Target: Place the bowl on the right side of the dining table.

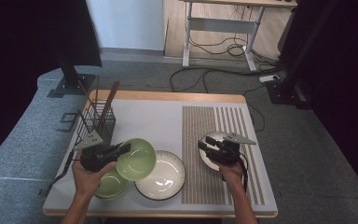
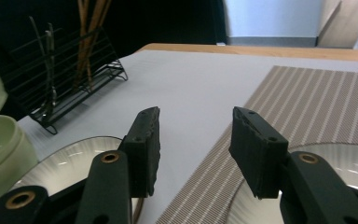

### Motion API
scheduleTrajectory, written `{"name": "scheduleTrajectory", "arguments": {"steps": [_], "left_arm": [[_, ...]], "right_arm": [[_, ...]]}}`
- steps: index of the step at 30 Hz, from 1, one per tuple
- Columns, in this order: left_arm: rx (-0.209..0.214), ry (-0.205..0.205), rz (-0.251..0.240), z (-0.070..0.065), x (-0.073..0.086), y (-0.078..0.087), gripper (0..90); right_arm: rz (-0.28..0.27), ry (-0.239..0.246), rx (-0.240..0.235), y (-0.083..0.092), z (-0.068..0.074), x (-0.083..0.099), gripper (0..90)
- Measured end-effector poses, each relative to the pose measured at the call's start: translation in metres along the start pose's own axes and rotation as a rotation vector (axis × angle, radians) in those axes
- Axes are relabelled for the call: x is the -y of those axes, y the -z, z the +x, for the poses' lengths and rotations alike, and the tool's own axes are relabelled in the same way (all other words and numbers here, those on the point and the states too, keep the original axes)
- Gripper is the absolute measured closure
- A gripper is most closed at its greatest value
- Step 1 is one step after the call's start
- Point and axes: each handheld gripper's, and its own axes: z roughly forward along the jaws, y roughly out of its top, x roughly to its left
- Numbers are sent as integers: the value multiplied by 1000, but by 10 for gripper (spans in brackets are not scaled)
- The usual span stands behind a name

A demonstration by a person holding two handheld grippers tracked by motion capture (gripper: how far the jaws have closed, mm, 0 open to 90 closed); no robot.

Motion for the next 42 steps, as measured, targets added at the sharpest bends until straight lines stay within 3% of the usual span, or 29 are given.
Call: {"name": "scheduleTrajectory", "arguments": {"steps": [6,13,18,42], "left_arm": [[-3,1,8,-1,-1,-5,818],[-4,-7,19,-3,-6,-8,818],[7,11,11,-1,-9,-12,819],[-3,-24,40,-11,-15,-25,819]], "right_arm": [[5,32,-16,-3,9,-3,521],[19,34,-20,-6,10,-2,517],[19,48,-28,-6,13,-3,513],[17,72,-50,-5,26,-12,510]]}}
